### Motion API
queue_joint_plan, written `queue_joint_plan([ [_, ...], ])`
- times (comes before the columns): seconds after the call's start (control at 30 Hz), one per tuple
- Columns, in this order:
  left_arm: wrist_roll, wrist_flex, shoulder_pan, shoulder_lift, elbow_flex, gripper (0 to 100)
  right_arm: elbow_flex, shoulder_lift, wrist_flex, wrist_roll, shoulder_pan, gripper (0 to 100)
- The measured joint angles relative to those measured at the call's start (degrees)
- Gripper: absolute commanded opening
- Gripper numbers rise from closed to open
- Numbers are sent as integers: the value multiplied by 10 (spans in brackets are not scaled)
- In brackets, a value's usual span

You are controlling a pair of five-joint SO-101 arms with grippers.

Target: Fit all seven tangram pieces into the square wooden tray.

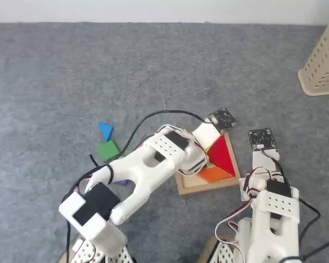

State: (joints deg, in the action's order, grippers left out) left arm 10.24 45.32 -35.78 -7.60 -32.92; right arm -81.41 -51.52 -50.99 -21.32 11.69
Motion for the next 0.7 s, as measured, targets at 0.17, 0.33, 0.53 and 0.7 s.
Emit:
queue_joint_plan([
  [0.17, -3, 0, -9, 0, 0, 192, 0, 0, 0, 0, 0, 242],
  [0.33, -4, 11, -5, 3, 1, 192, 0, 0, 0, 0, 0, 242],
  [0.53, -1, 105, 69, 125, 0, 195, 0, 0, 0, 0, 0, 242],
  [0.7, -4, 185, 222, 265, -1, 195, 0, 0, 0, -18, 0, 241],
])
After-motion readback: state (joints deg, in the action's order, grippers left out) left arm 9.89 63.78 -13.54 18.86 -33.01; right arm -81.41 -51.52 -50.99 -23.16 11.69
